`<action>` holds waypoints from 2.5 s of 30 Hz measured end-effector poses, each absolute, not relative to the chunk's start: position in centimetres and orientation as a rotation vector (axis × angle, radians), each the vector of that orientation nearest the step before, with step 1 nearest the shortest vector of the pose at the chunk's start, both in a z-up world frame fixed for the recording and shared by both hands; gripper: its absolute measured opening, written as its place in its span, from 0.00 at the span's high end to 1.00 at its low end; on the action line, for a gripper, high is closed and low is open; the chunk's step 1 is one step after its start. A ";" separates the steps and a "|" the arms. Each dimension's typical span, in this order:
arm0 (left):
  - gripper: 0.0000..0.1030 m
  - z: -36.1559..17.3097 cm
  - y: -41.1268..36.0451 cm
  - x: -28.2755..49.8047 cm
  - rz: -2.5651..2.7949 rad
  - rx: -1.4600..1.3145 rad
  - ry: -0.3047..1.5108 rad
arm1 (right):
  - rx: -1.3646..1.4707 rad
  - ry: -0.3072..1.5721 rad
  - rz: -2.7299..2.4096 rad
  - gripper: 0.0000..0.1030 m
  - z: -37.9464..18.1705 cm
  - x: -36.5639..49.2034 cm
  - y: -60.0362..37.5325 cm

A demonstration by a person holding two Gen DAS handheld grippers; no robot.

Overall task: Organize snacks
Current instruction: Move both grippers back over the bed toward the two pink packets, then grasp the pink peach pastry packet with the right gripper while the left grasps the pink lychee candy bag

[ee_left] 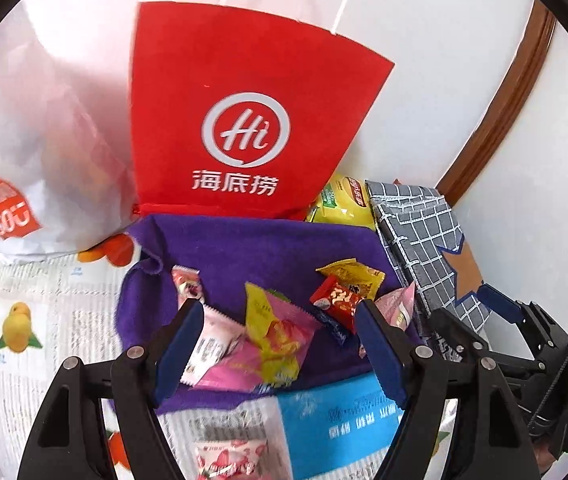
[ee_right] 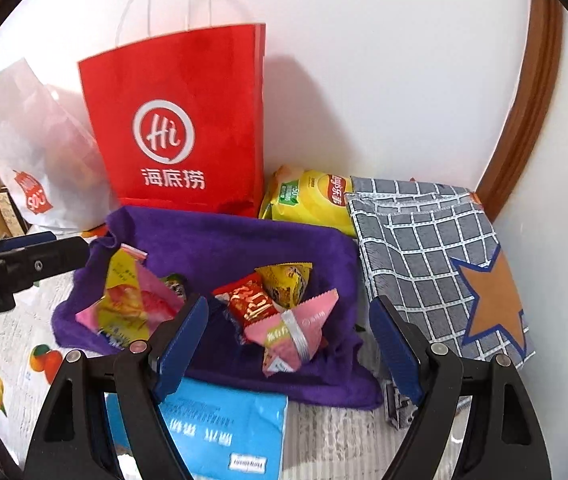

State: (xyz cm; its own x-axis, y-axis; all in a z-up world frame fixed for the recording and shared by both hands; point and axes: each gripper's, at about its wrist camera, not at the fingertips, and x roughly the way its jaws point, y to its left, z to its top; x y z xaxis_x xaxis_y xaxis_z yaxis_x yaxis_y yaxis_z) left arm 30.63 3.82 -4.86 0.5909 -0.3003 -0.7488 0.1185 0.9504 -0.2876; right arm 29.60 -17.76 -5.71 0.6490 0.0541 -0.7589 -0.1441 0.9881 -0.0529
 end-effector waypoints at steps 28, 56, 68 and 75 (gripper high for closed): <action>0.28 -6.1 11.3 17.8 -0.106 -0.229 0.929 | -0.186 0.795 0.311 0.31 -6.0 16.4 -10.9; 0.28 -11.2 13.8 17.4 -0.066 -0.230 0.937 | -0.125 0.948 0.497 0.29 -16.0 16.4 -5.1; 0.28 -13.3 14.8 16.9 -0.031 -0.226 0.968 | -0.141 0.972 0.529 0.47 -17.5 17.3 -2.8; 0.28 -14.0 13.6 16.4 -0.037 -0.216 0.986 | -0.138 0.919 0.548 0.47 -15.2 15.4 -5.2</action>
State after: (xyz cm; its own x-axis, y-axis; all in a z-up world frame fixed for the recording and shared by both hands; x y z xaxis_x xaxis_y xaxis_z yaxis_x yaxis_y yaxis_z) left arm 16.36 13.63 -14.00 0.5535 -0.1288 -0.8228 -0.0664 0.9780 -0.1978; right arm 15.41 -5.18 -15.19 0.4810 0.3904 -0.7850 -0.5050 0.8553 0.1159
